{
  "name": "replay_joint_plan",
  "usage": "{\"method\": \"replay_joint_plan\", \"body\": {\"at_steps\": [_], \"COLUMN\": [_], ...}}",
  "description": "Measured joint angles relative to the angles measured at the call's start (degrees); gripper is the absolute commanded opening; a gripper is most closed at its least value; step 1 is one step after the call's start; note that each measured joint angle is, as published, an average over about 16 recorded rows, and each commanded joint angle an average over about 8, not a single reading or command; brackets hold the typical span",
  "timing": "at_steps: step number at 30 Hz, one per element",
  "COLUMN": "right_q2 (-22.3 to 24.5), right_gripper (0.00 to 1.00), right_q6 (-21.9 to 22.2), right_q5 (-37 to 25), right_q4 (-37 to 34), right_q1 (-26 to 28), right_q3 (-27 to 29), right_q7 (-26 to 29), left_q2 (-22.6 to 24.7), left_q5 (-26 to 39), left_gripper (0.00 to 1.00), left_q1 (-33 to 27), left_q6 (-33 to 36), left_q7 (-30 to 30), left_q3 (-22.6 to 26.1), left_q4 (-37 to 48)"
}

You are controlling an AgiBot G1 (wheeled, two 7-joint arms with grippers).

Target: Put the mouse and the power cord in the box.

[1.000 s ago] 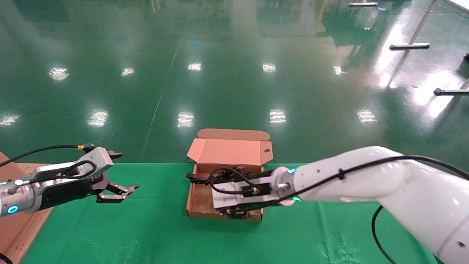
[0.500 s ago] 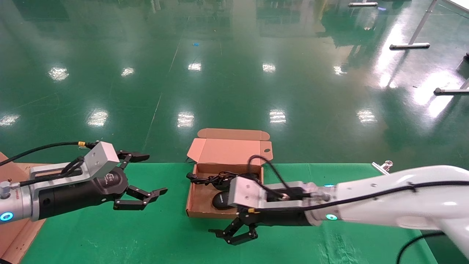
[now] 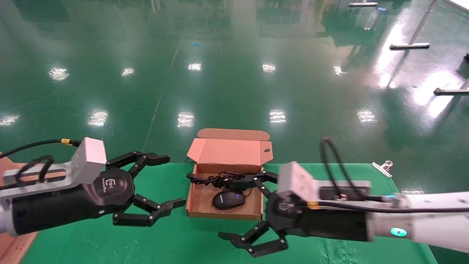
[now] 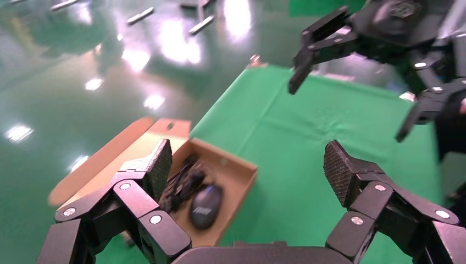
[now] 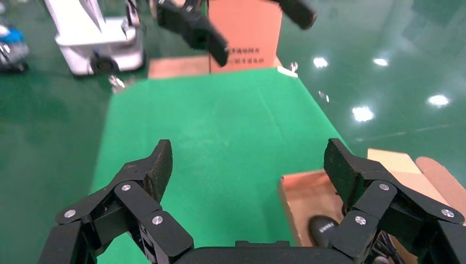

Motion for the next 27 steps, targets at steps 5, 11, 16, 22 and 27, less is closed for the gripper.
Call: {"method": "replay_joint_plan", "body": {"at_steps": [5, 11, 16, 22, 27], "right_q2": [3.65, 8.01, 11.40, 14.31, 15.57], "right_gripper": [1.00, 1.00, 1.00, 1.00, 1.00], "right_q6": [-4.07, -8.94, -12.72, -15.99, -17.42], "right_q5": [3.36, 7.38, 10.50, 13.21, 14.39], "right_q4": [2.71, 5.96, 8.48, 10.65, 11.60], "right_q1": [-3.14, -6.89, -9.81, -12.32, -13.42], "right_q3": [5.75, 12.63, 17.98, 22.59, 24.60], "right_q7": [2.01, 4.42, 6.29, 7.79, 8.43], "left_q2": [-0.55, -1.21, -1.71, -2.08, -2.23], "left_q5": [-2.45, -5.38, -7.58, -9.26, -9.91], "left_gripper": [1.00, 1.00, 1.00, 1.00, 1.00], "left_q1": [1.69, 3.72, 5.24, 6.39, 6.83], "left_q6": [4.16, 9.14, 12.88, 15.86, 17.05], "left_q7": [-1.76, -3.88, -5.44, -6.56, -6.97], "left_q3": [-3.33, -7.32, -10.31, -12.68, -13.62], "left_q4": [-2.70, -5.94, -8.36, -10.22, -10.94]}}
